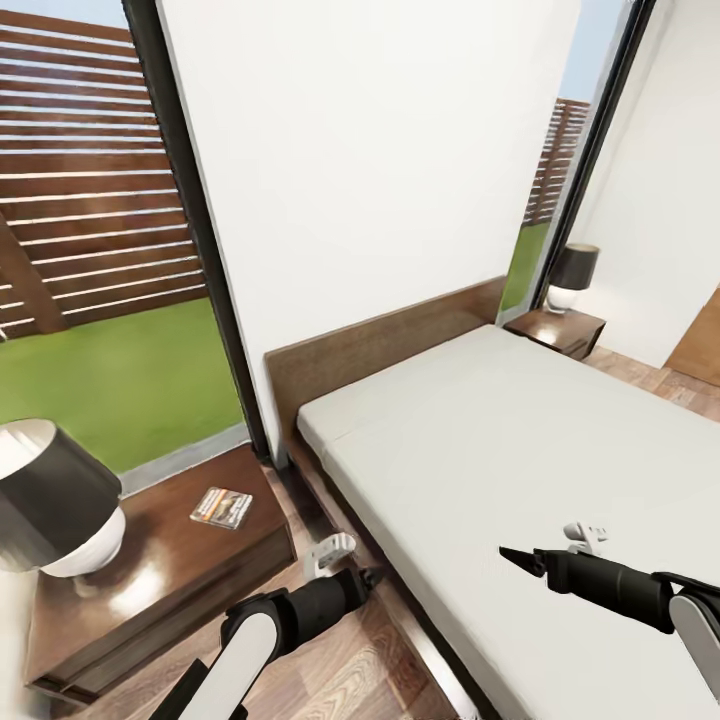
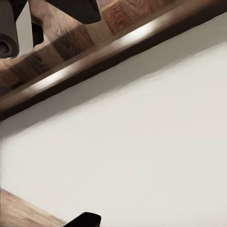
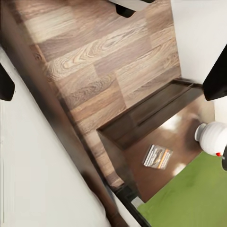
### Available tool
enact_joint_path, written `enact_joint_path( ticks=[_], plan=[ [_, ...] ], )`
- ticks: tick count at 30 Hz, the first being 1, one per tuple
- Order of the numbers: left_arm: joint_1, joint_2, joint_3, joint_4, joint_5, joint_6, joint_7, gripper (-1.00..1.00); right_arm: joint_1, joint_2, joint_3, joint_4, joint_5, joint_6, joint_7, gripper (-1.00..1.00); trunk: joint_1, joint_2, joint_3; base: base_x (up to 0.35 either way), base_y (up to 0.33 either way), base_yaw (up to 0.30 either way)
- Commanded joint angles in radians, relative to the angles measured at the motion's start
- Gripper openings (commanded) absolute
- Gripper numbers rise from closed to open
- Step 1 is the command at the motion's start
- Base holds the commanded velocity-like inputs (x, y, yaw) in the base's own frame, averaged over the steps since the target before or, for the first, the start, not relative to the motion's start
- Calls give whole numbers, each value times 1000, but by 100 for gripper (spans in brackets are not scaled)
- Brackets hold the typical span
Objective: In the bedroom, move the book from the bed onto either nightstand, and place the two sandals side by side next to the bed.
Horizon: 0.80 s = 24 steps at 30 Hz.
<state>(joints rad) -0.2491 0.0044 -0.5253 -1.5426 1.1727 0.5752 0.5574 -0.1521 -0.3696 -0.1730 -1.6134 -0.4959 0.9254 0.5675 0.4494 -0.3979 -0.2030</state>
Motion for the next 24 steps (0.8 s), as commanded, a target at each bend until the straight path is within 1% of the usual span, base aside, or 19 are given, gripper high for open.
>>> enact_joint_path(
  ticks=[1,17,24],
  plan=[
    [-1,0,-1,-2,10,-1,10,100,-1,0,-1,0,2,6,5,100,1,-2,-2,0,0,-289],
    [-1,2,-1,-1,11,0,9,100,-1,0,-6,-1,2,6,5,100,1,-2,-2,0,0,-289],
    [0,3,0,-1,11,-1,9,100,-1,0,-15,0,2,6,5,100,1,-2,-2,0,0,-289]
  ],
)
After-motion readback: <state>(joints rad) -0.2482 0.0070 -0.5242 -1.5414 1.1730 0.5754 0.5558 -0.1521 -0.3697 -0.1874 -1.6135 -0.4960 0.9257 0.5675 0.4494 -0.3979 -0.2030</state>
